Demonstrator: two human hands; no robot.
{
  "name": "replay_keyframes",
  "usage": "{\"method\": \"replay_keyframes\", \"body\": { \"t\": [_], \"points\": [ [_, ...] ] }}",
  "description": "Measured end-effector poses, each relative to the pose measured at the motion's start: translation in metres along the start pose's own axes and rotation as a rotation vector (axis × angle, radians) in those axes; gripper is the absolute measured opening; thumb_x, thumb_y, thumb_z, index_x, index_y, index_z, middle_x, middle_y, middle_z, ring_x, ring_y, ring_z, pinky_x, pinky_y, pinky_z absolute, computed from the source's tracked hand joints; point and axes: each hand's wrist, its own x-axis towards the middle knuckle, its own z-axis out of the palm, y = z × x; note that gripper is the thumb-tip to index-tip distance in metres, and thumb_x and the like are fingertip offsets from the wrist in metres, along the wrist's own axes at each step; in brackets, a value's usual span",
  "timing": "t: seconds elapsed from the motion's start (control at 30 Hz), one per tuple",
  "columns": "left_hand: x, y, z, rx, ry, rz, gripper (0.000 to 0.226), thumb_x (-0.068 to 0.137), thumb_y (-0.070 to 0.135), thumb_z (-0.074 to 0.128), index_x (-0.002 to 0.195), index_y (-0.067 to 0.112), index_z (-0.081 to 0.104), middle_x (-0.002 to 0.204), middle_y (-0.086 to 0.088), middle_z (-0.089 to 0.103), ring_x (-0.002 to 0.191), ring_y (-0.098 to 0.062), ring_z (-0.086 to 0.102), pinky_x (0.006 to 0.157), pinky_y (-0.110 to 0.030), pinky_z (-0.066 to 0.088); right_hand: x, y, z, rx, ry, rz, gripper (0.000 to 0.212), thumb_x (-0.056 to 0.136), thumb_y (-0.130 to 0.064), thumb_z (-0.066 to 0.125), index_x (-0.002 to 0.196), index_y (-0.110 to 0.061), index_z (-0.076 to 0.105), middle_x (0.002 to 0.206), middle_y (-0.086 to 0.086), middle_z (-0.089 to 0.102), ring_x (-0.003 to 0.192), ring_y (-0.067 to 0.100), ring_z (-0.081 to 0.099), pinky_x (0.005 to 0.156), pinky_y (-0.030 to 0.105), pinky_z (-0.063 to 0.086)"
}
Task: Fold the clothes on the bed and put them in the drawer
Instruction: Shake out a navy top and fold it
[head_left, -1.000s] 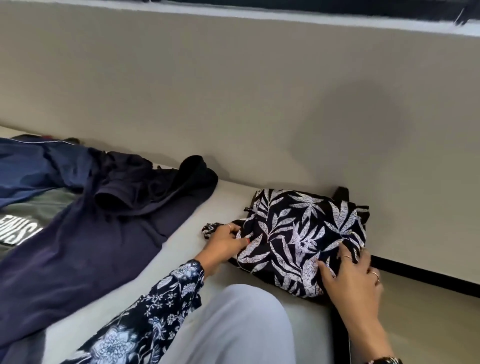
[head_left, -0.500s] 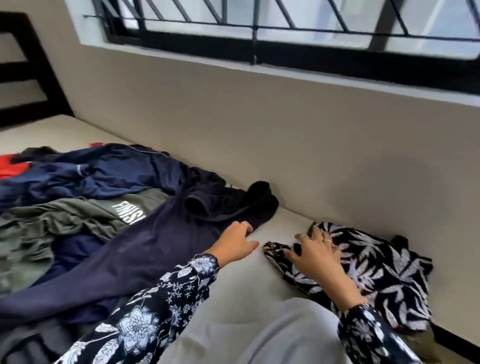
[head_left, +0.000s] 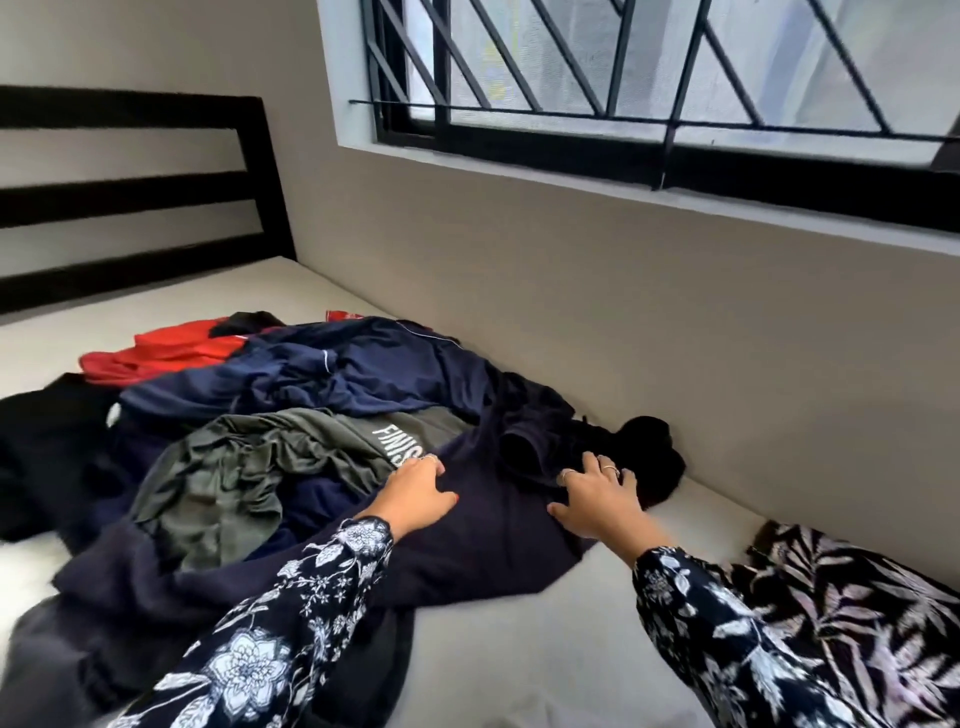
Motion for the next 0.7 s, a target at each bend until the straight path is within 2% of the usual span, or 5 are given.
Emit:
{"method": "replay_keyframes", "body": {
  "t": [0.17,0.3,0.5,0.6,0.7],
  "points": [
    [0.022,0.001,-0.001,-0.025,0.030,0.020,0.052,0.087,0.028,0.064,0.132,0.009,0.047,0.133,-0.011,0.050,0.126,-0.025,0.045,0.105,-0.031,0.035,0.034,-0.015,0.016,0.036,-0.061,-0.019,0.053,0.096,-0.045,0.047,0.147,-0.032,0.035,0.157,0.011,0.015,0.147,0.031,0.008,0.116,0.049,0.012],
    [0.044,0.014,0.016,-0.017,-0.011,0.075,0.057,0.088,0.028,0.062,0.138,0.013,0.039,0.138,-0.008,0.043,0.129,-0.024,0.043,0.107,-0.035,0.034,0.067,-0.016,0.030,0.069,-0.039,0.021,0.052,0.099,-0.045,0.042,0.148,-0.031,0.032,0.159,0.015,0.010,0.148,0.033,0.006,0.117,0.051,0.010],
    [0.074,0.029,0.040,0.031,-0.037,0.170,0.073,0.090,0.023,0.062,0.149,0.023,0.020,0.145,-0.004,0.031,0.130,-0.027,0.041,0.106,-0.041,0.037,0.099,-0.012,0.059,0.161,-0.011,-0.004,0.057,0.099,-0.047,0.040,0.150,-0.024,0.027,0.156,0.008,0.024,0.147,0.027,0.011,0.116,0.049,0.016],
    [0.093,0.038,0.054,0.049,-0.023,0.216,0.082,0.090,0.025,0.063,0.151,0.033,0.010,0.147,-0.002,0.025,0.124,-0.028,0.047,0.101,-0.041,0.042,0.102,-0.007,0.081,0.169,-0.009,-0.076,0.058,0.099,-0.047,0.037,0.151,-0.025,0.024,0.158,0.002,0.022,0.149,0.023,0.002,0.118,0.047,0.006],
    [0.109,0.048,0.070,0.092,-0.035,0.220,0.083,0.089,0.029,0.063,0.150,0.040,0.008,0.149,0.000,0.022,0.122,-0.027,0.049,0.097,-0.042,0.046,0.101,0.000,0.099,0.216,0.003,-0.122,0.054,0.100,-0.048,0.032,0.150,-0.028,0.026,0.161,-0.003,0.014,0.149,0.018,-0.007,0.118,0.044,-0.005]
  ]
}}
